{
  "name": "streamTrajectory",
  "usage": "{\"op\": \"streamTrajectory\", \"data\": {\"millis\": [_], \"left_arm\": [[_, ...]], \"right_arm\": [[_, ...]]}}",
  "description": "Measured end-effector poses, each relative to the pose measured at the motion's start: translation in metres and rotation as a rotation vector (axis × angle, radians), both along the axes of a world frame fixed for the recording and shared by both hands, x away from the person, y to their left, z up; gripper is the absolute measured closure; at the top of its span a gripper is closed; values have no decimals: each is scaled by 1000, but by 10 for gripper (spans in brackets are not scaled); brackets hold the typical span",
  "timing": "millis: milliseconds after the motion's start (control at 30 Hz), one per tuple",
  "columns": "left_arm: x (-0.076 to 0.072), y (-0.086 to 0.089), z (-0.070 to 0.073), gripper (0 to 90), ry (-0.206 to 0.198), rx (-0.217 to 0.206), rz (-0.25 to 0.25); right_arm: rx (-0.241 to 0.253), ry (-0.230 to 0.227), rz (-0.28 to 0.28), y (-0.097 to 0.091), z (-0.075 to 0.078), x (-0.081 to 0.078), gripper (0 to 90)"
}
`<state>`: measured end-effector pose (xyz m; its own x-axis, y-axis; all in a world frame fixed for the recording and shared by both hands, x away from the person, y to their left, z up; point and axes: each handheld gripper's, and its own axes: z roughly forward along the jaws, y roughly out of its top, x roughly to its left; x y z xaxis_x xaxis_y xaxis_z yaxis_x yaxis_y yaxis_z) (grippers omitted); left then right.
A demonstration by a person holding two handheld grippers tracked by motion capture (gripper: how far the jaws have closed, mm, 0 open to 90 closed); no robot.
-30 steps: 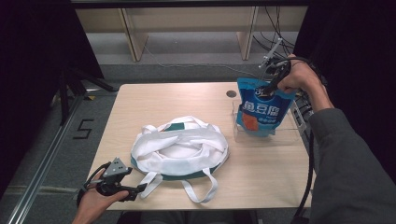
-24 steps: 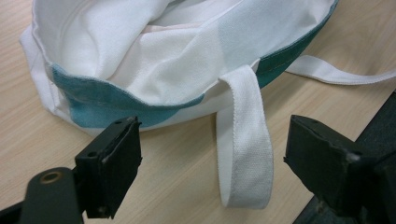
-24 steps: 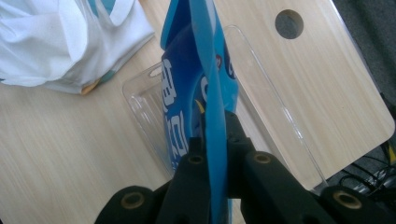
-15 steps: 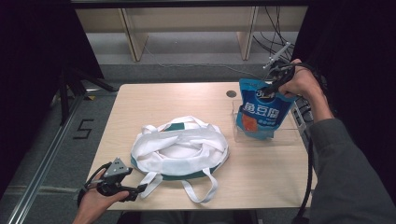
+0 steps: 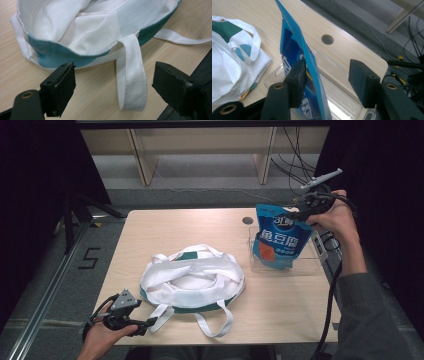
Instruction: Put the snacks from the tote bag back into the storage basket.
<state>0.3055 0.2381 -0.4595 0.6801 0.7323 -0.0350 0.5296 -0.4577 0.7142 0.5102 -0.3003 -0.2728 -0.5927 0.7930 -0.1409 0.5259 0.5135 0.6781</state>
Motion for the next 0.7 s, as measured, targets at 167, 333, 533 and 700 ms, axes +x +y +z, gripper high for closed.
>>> {"op": "streamTrajectory", "data": {"millis": [167,333,533,700], "left_arm": [[1,1,1,178,6,26,-19],[0,1,1,178,-2,13,-3],[0,0,1,178,0,9,-3],[-1,0,0,178,9,-3,2]], "right_arm": [[12,-47,-44,-15,-6,-23,435],[50,-68,-107,-28,-16,-47,416],[77,-79,-140,-38,-42,-68,420],[83,-24,-177,-45,-61,-72,426]]}}
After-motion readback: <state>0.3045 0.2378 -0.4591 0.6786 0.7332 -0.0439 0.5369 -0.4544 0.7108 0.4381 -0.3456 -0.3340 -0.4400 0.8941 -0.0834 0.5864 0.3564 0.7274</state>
